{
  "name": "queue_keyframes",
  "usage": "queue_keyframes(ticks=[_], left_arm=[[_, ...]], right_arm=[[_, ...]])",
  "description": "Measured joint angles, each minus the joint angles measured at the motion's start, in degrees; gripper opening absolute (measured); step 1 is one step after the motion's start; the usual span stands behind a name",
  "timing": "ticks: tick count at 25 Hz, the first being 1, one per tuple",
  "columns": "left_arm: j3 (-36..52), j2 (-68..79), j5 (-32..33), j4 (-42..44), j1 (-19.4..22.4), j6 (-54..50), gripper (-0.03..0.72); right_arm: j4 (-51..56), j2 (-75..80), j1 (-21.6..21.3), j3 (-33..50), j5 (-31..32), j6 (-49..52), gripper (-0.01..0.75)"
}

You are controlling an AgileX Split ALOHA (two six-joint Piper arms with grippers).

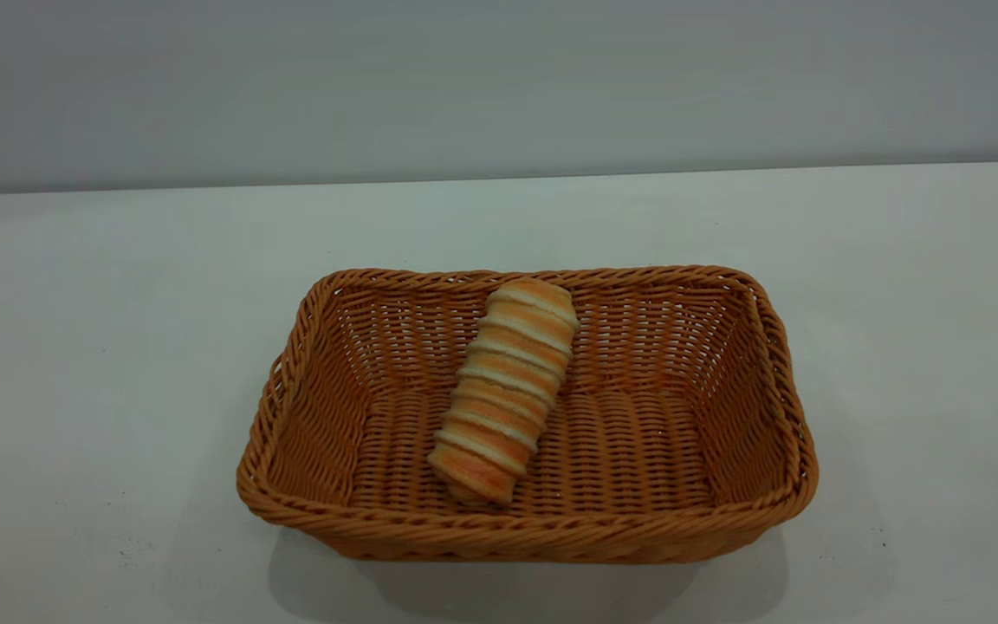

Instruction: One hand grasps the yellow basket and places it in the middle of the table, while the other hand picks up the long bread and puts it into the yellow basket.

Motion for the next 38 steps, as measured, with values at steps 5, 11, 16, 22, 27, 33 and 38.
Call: queue_keyframes(ticks=[5,11,16,22,27,33,38], left_arm=[[0.0,0.0,0.0,0.0,0.0,0.0,0.42],[0.0,0.0,0.0,0.0,0.0,0.0,0.42],[0.0,0.0,0.0,0.0,0.0,0.0,0.42],[0.0,0.0,0.0,0.0,0.0,0.0,0.42],[0.0,-0.1,0.0,0.0,7.0,0.0,0.419],[0.0,-3.0,0.0,0.0,16.3,0.0,0.419],[0.0,-3.3,0.0,0.0,19.2,0.0,0.419]], right_arm=[[-1.4,0.0,0.0,2.3,-2.0,0.1,0.559],[-2.1,0.0,0.0,2.7,-2.5,1.0,0.559],[-2.2,0.0,0.0,2.7,-2.5,1.1,0.559],[-2.2,0.0,0.0,2.7,-2.5,1.1,0.559],[-2.2,-0.7,-0.8,2.7,-2.5,1.1,0.559],[-2.1,-9.3,-8.4,2.7,-2.5,1.1,0.559],[-2.1,-10.0,-12.7,2.7,-2.4,1.1,0.559]])
